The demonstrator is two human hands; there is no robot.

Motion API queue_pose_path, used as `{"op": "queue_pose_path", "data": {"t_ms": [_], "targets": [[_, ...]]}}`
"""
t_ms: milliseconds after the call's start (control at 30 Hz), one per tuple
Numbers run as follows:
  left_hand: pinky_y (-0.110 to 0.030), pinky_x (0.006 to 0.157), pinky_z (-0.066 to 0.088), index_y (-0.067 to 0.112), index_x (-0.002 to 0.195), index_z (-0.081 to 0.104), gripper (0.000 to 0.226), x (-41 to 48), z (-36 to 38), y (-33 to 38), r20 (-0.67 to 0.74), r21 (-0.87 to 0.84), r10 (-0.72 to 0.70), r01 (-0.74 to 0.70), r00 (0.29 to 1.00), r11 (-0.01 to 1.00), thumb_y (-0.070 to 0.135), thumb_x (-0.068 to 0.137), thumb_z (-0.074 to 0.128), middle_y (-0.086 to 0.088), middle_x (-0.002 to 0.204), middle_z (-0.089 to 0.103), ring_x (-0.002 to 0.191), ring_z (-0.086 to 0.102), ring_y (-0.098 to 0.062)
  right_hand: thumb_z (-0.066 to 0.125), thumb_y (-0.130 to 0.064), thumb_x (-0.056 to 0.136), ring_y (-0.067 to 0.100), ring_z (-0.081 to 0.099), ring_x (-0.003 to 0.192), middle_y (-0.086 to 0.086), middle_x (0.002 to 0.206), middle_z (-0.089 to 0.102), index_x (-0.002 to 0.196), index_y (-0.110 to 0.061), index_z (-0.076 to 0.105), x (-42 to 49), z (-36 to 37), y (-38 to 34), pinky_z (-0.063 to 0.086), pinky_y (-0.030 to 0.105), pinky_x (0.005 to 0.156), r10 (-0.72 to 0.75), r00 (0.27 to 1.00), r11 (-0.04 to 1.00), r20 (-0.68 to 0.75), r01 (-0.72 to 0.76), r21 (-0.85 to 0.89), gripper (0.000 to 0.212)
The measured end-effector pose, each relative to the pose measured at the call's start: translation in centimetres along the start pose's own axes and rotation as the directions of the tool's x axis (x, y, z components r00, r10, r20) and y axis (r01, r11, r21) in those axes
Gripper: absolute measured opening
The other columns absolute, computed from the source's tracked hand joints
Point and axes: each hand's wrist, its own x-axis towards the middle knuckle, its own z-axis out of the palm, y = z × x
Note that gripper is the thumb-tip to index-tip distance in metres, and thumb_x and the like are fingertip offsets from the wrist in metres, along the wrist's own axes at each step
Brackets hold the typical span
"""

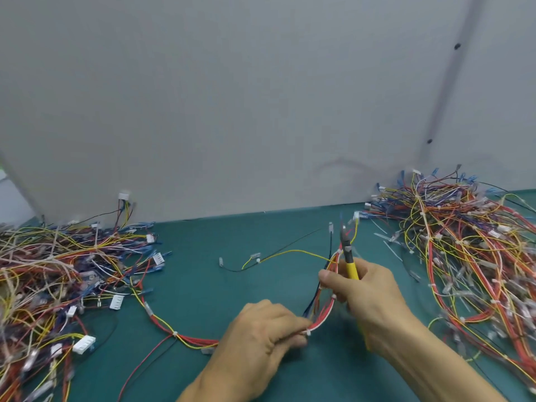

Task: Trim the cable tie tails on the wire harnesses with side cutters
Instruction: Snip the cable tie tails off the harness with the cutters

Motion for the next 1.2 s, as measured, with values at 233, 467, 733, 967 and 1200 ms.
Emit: {"op": "queue_pose_path", "data": {"t_ms": [233, 467, 733, 967, 1200], "targets": [[-0.023, 0.099, 0.032, 0.044, 0.11, 0.061, 0.058, -0.9, -5.4, -3.7, 0.255, 0.224, -0.447, 0.397, 0.858, 0.89, 0.059, 0.057, 0.08, 0.033, 0.107, 0.048, 0.107, 0.04, 0.007, 0.076, -0.015, 0.079, 0.016, 0.041, 0.055, -0.007, 0.051, 0.048, 0.071, -0.011, 0.063, 1.2, -1.2, -0.2, 0.036, 0.032, 0.059, -0.246, 0.952, 0.968, -0.184, 0.232, -0.096, 0.016], [-0.03, 0.093, 0.037, 0.044, 0.07, 0.055, 0.023, -1.8, -7.4, -5.9, 0.22, 0.352, -0.604, 0.515, 0.766, 0.781, 0.034, 0.078, 0.074, 0.021, 0.089, 0.058, 0.096, 0.053, 0.0, 0.069, -0.016, 0.086, 0.026, 0.048, 0.061, 0.003, 0.059, 0.057, 0.072, -0.014, 0.062, 2.1, -3.0, 0.0, 0.038, 0.034, 0.061, -0.357, 0.916, 0.907, -0.183, 0.293, -0.303, 0.015], [-0.029, 0.075, 0.019, 0.035, 0.077, 0.047, 0.019, -2.0, -6.3, -6.9, 0.09, 0.452, -0.587, 0.492, 0.805, 0.744, 0.027, 0.09, 0.058, 0.019, 0.08, 0.053, 0.096, 0.051, -0.003, 0.069, -0.027, 0.085, 0.024, 0.056, 0.077, -0.009, 0.073, 0.055, 0.078, -0.029, 0.052, 0.6, -1.8, 0.0, 0.046, 0.04, 0.067, -0.419, 0.84, 0.436, 0.346, 0.52, -0.735, 0.018], [-0.028, 0.083, 0.023, 0.031, 0.091, 0.062, 0.009, -1.7, -6.8, -6.0, -0.13, 0.356, -0.427, 0.444, 0.895, 0.822, 0.022, 0.09, 0.063, 0.018, 0.084, 0.058, 0.091, 0.054, -0.011, 0.061, -0.035, 0.087, 0.013, 0.052, 0.081, -0.013, 0.08, 0.054, 0.076, -0.036, 0.044, 0.3, -1.6, 0.3, 0.042, 0.031, 0.061, -0.371, 0.831, 0.359, 0.415, 0.541, -0.761, 0.02], [-0.041, 0.083, 0.039, 0.021, 0.083, 0.066, 0.015, -1.1, -7.3, -4.6, -0.293, 0.215, -0.336, 0.404, 0.895, 0.889, 0.007, 0.082, 0.072, 0.014, 0.078, 0.062, 0.079, 0.059, -0.016, 0.065, -0.034, 0.086, 0.012, 0.046, 0.07, -0.012, 0.07, 0.05, 0.069, -0.029, 0.04, -0.1, -1.5, -0.1, 0.039, 0.031, 0.059, -0.342, 0.842, 0.425, 0.417, 0.534, -0.73, 0.03]]}}
